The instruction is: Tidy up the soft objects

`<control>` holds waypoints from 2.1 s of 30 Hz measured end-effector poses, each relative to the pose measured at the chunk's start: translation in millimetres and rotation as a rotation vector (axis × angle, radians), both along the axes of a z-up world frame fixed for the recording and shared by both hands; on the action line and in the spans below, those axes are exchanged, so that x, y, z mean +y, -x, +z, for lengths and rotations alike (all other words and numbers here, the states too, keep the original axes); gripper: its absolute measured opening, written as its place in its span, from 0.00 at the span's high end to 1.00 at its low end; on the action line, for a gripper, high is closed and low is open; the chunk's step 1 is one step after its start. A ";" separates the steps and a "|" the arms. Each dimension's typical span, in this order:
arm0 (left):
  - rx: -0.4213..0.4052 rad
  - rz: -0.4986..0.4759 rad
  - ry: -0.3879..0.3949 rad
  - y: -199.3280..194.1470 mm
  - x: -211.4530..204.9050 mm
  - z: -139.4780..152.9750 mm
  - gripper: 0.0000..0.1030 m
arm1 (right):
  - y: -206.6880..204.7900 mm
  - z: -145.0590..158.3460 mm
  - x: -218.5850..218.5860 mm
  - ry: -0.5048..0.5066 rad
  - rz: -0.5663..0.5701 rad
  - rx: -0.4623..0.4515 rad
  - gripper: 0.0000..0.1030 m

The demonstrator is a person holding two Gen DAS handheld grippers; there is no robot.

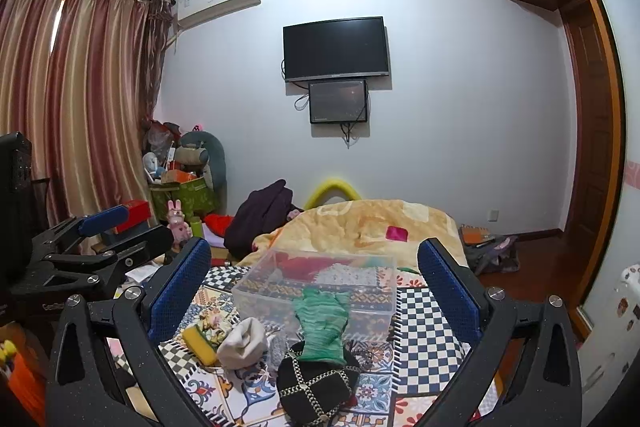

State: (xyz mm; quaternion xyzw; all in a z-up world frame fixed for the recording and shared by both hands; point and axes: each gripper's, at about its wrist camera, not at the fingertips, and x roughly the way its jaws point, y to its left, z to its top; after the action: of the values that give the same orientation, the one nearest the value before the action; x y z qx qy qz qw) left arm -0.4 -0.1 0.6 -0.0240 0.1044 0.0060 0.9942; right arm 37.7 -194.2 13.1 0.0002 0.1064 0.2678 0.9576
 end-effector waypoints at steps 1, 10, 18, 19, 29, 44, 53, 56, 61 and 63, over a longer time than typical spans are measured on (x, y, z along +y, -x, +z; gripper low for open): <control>-0.001 0.001 -0.002 0.4 -0.3 -0.2 0.00 | 0.1 0.3 0.1 -0.001 0.000 0.000 0.00; -0.005 0.003 -0.010 1.8 -2.8 -0.6 0.00 | 1.4 0.5 -0.4 -0.006 0.005 -0.007 0.00; -0.011 0.003 -0.016 3.0 -4.8 1.1 0.00 | 3.4 1.9 -1.7 -0.013 0.003 -0.011 0.00; -0.012 0.004 -0.017 3.0 -4.8 1.4 0.00 | 3.7 2.2 -1.5 -0.013 0.003 -0.012 0.00; -0.013 0.009 -0.009 4.1 -2.1 1.1 0.00 | 5.0 2.9 -1.3 -0.014 0.005 -0.014 0.00; -0.013 0.007 -0.008 4.6 -2.1 1.7 0.00 | 5.6 3.0 -1.6 -0.014 0.006 -0.015 0.00; -0.013 0.006 -0.010 3.9 -3.6 1.1 0.00 | 5.7 1.7 -1.8 -0.015 0.005 -0.015 0.00; -0.012 0.005 -0.009 3.6 -3.7 0.7 0.00 | 5.9 1.4 -1.6 -0.015 0.005 -0.015 0.00; -0.006 0.003 -0.008 1.3 -3.3 -2.0 0.00 | 5.5 1.5 -1.8 -0.014 0.005 -0.008 0.00; 0.000 0.003 -0.007 -0.8 -2.5 -3.7 0.00 | 4.4 0.4 -1.9 -0.013 0.005 -0.003 0.00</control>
State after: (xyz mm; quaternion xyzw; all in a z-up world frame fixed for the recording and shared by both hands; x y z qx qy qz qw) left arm 0.4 -2.6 -3.1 -0.0206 0.1045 0.0080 0.9943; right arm 33.3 -196.1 13.4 0.0056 0.1035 0.2707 0.9571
